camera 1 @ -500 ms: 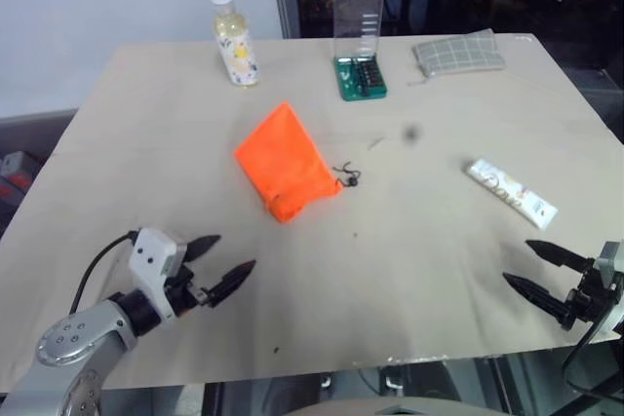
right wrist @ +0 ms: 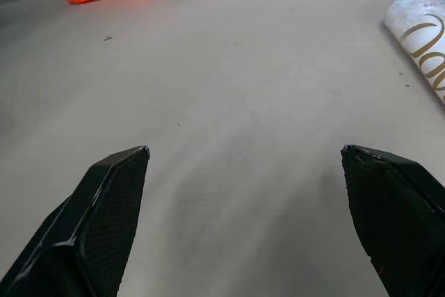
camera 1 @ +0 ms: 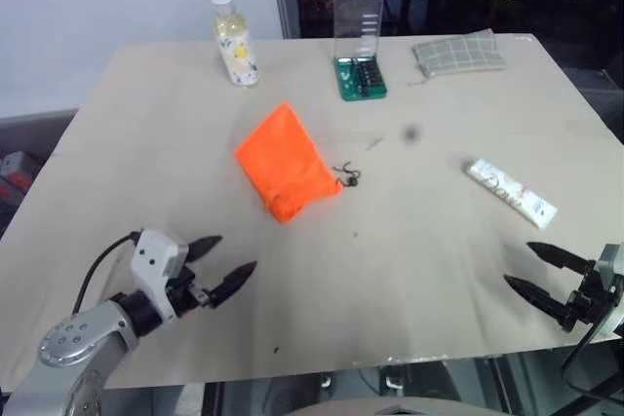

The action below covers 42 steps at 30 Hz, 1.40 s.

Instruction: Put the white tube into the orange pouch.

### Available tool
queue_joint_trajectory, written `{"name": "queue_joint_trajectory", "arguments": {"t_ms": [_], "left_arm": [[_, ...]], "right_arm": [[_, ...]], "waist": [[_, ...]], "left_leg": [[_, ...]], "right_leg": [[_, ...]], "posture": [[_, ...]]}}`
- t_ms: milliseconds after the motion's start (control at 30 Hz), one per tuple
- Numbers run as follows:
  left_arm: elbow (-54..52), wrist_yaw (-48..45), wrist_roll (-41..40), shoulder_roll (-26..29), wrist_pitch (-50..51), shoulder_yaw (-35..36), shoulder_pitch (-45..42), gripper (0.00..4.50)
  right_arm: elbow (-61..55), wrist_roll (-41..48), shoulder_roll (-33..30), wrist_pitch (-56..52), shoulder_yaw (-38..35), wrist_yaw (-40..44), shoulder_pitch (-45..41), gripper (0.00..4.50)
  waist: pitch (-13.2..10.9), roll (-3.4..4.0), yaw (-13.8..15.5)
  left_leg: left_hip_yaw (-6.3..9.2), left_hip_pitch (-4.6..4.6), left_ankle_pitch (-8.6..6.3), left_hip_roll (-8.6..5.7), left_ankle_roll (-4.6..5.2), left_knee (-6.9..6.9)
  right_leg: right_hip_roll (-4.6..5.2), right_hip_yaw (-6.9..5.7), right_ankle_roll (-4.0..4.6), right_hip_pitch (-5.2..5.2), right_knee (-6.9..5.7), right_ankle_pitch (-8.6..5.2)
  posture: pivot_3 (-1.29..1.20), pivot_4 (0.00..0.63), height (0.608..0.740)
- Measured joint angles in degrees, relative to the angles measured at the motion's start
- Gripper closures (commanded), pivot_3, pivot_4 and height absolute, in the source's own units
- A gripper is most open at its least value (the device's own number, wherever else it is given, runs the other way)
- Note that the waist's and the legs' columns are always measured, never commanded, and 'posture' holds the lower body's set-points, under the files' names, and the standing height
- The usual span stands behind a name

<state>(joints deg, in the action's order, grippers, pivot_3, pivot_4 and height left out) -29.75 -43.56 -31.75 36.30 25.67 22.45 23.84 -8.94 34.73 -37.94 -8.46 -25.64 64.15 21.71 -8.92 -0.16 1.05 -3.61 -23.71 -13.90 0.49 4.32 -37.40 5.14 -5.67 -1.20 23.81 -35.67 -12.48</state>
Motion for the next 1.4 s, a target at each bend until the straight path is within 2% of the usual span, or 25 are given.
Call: {"name": "queue_joint_trajectory", "arguments": {"t_ms": [433, 667, 900, 1067, 1233, 1400], "left_arm": [[-0.27, 0.39, 0.54, -1.13, -0.54, -1.30, -0.11, 0.00], [-1.22, 5.96, 8.69, -5.05, -4.01, -11.51, -5.16, 0.00], [0.39, 16.99, 24.94, -8.97, -9.46, -21.16, -11.09, 0.00], [3.33, 22.30, 30.70, -11.29, -9.96, -22.52, -11.14, 0.00], [6.06, 26.85, 31.87, -15.52, -9.00, -22.39, -13.69, 0.00], [7.63, 28.08, 31.54, -17.32, -8.27, -22.03, -15.81, 0.00]], "right_arm": [[-0.09, -0.01, 0.03, 0.04, 0.00, 0.36, 0.52, 0.03], [-3.07, 0.11, 1.70, -0.29, 1.81, -1.28, -0.61, 0.03], [-5.37, 0.02, 3.32, -1.25, 4.08, -3.96, -1.45, 0.03], [-7.07, -0.33, 4.65, -1.18, 4.95, -4.99, -0.04, 0.03], [-7.09, -0.75, 5.14, -1.13, 5.04, -5.94, 0.17, 0.03], [-7.98, -0.96, 5.49, -1.09, 5.44, -6.52, 0.20, 0.03]], "waist": [[0.00, 0.00, 0.03], [0.02, -0.02, 0.36], [0.02, -0.02, 0.97], [0.02, -0.02, 1.29], [0.05, -0.01, 1.31], [0.06, 0.00, 1.27]], "left_leg": [[0.00, 0.01, 0.00, 0.00, 0.00, -0.03], [-0.03, 0.04, 0.01, 0.00, 0.01, -0.10], [-0.12, 0.04, 0.06, 0.00, 0.12, -0.11], [-0.11, 0.04, 0.08, 0.01, 0.15, -0.11], [-0.11, 0.08, 0.05, 0.01, 0.09, -0.21], [-0.11, 0.08, 0.06, 0.04, 0.10, -0.29]], "right_leg": [[0.00, 0.00, 0.00, -0.01, -0.05, 0.00], [-0.02, 0.04, 0.03, -0.03, -0.15, 0.02], [-0.05, 0.10, 0.22, -0.02, -0.18, 0.14], [-0.06, 0.09, 0.20, -0.01, -0.18, 0.13], [-0.04, 0.09, 0.02, -0.04, -0.26, 0.04], [-0.08, 0.08, 0.04, -0.04, -0.31, 0.06]], "posture": [[0.00, 0.150, 0.740], [0.00, 0.150, 0.740], [0.00, 0.150, 0.740], [0.00, 0.150, 0.740], [0.00, 0.150, 0.740], [0.00, 0.150, 0.740]]}}
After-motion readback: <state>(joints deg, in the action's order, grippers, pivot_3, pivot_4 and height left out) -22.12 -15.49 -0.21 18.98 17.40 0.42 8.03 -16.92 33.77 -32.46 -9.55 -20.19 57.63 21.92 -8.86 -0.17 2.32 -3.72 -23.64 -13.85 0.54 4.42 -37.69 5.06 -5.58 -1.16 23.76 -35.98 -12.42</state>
